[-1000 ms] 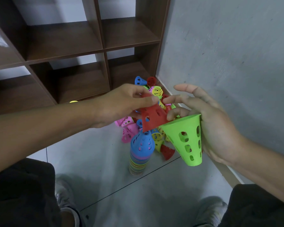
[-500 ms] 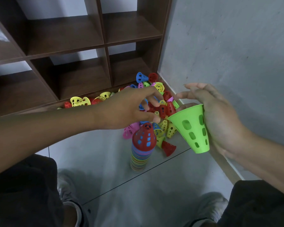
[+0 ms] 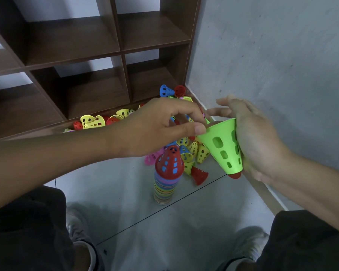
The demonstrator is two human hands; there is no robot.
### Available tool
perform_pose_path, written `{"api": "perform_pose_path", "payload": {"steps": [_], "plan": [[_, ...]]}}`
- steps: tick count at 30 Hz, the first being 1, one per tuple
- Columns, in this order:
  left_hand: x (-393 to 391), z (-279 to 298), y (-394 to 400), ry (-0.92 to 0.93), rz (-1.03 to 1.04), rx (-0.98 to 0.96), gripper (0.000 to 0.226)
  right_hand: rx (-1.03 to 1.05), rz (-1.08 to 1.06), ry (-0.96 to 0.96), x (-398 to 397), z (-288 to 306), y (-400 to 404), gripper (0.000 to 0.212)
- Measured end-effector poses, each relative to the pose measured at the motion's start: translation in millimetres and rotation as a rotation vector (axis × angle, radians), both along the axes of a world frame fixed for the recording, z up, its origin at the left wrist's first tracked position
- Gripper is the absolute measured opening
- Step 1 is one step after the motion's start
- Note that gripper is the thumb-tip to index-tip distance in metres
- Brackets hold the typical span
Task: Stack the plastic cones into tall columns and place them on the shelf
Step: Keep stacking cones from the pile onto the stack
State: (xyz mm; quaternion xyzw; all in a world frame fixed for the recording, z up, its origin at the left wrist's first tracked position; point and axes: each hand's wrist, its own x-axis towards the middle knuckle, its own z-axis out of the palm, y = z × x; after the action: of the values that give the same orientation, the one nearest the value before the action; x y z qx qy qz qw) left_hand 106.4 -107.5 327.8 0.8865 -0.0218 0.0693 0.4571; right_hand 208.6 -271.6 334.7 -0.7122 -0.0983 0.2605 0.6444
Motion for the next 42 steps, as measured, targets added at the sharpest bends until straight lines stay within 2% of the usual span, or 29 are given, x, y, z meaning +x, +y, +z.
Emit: {"api": "perform_pose_path", "payload": {"steps": [5,11,14,17,20,23,27,29,31,34,37,42], "plan": [[-2.2,2.4,-6.0,-0.043,-0.032,-0.024,0.013,0.015,0.011,0.023,1.8,-3.1,3.0,0.028],[0.0,0.7,0.1,-0.035,0.123,-0.039,0.004,-0.063,0.090,0.000,3.5,-8.4,3.6,0.051],[1.1,-1.2,7.1,0.032,0.230,-0.090,0.011,0.084,0.153,0.049,0.0,-9.3,2.8,0.051],[1.3,-3.2,13.4,0.101,0.278,-0.170,0.010,0.077,0.207,-0.046,-3.7,-7.7,-0.6,0.050],[1.4,-5.6,18.4,0.193,0.221,-0.235,0.018,-0.042,0.217,-0.203,-3.6,-10.9,-4.1,0.042],[2.6,-6.1,22.9,0.255,0.168,-0.260,0.025,-0.091,0.239,-0.274,-1.8,-15.5,-6.9,0.033],[3.0,-5.2,37.6,0.207,0.163,0.014,0.043,-0.295,0.347,-0.529,2.2,-14.1,-9.8,0.027],[1.6,-5.6,48.3,0.202,0.198,0.066,0.050,-0.410,0.459,-0.721,3.7,-13.4,-12.3,0.030],[-1.2,-9.3,57.0,0.200,0.217,0.151,0.050,-0.487,0.595,-0.826,1.3,-15.7,-13.1,0.032],[-8.3,-19.8,63.9,0.228,0.217,0.218,0.046,-0.478,0.699,-0.799,-5.1,-23.9,-11.8,0.039],[-16.1,-27.6,67.4,0.269,0.210,0.257,0.045,-0.409,0.712,-0.742,-7.2,-26.7,-7.4,0.047],[-14.6,-34.6,79.6,0.262,0.264,0.253,0.036,-0.308,0.599,-0.669,13.0,-26.7,-2.3,0.034]]}}
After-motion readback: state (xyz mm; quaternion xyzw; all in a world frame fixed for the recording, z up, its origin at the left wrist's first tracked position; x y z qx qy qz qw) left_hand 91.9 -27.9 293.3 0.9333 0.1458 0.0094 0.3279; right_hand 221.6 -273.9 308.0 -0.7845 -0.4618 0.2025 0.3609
